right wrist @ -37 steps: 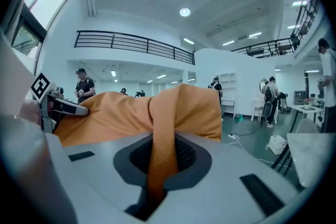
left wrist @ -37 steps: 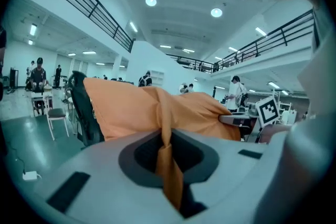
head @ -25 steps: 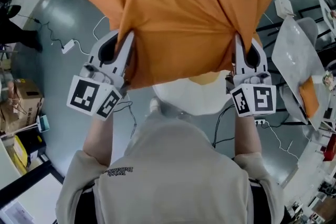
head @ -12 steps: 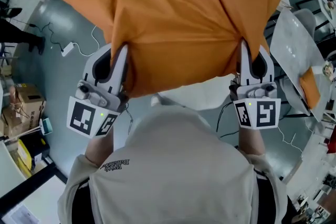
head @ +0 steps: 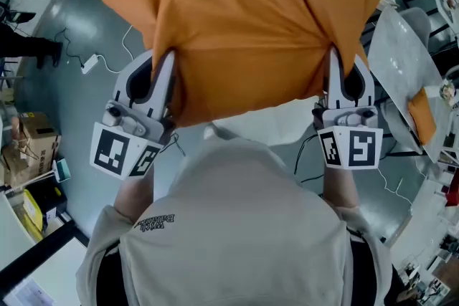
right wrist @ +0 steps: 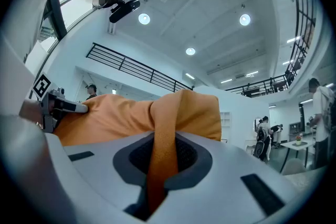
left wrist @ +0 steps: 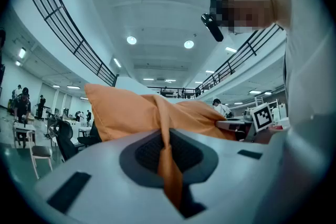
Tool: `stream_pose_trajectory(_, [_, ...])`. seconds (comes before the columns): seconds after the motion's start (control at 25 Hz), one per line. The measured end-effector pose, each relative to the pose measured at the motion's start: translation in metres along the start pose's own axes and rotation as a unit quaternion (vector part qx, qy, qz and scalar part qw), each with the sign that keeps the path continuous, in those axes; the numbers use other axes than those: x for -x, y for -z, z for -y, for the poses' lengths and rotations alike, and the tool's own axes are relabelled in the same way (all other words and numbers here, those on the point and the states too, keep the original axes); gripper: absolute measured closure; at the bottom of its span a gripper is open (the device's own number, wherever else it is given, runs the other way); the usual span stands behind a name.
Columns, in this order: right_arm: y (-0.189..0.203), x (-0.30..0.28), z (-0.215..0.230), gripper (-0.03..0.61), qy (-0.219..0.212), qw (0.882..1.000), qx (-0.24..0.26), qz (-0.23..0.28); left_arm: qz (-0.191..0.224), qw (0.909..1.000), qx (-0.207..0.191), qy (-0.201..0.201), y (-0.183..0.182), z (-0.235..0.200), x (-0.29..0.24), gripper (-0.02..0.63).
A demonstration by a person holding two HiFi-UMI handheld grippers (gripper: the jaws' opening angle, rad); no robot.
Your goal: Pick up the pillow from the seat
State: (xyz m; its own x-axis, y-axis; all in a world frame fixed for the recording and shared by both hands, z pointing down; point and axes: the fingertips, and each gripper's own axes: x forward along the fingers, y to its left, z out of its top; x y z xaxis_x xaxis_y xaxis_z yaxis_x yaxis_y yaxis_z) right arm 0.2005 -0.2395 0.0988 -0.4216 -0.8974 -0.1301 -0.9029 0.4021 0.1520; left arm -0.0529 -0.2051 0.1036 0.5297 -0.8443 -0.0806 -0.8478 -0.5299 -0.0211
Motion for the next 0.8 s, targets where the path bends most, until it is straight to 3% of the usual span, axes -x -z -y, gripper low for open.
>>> stream_pose_trajectory(0.56, [0.001,0.009,0.004,0.548,0.007,1.0,-0.004,-0.004,-0.003,1.0,0.0,0.003,0.002,0.006,-0.002,0.589])
stream_pose_trajectory(0.8, [0.0,0.025,0.027,0.548,0.022,1.0,0.002,-0.007,0.002,0.9999,0.004,0.016,0.004,0.027,-0.019,0.589])
